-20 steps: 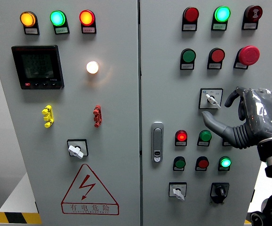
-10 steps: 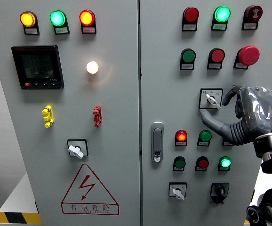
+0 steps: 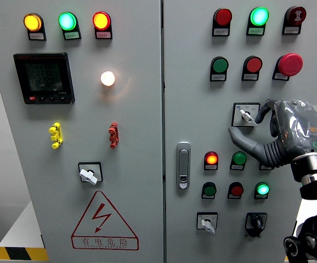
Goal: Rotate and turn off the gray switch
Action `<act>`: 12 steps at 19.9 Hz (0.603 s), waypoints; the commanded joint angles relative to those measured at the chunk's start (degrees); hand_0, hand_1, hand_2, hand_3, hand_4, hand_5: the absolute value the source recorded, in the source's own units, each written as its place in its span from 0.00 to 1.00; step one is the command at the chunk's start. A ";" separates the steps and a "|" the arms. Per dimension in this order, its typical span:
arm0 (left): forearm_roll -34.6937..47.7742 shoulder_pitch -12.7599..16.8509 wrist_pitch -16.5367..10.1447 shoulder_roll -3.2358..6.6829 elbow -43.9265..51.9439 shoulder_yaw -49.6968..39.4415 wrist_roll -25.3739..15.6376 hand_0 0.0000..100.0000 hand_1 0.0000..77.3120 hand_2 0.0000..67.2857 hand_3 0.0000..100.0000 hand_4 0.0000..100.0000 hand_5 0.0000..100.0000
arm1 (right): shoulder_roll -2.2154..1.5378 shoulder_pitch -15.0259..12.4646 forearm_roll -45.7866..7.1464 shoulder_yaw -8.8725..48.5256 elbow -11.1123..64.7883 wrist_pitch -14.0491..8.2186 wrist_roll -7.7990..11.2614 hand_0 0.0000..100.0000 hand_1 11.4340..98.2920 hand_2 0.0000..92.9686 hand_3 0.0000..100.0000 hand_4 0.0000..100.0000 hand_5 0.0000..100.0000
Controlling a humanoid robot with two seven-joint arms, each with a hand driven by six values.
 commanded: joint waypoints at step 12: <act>0.01 0.00 0.00 0.01 0.00 -0.01 0.00 0.84 0.00 0.20 0.19 0.08 0.11 | 0.00 0.49 0.01 -0.57 -0.75 0.00 0.00 0.28 0.25 0.71 1.00 1.00 1.00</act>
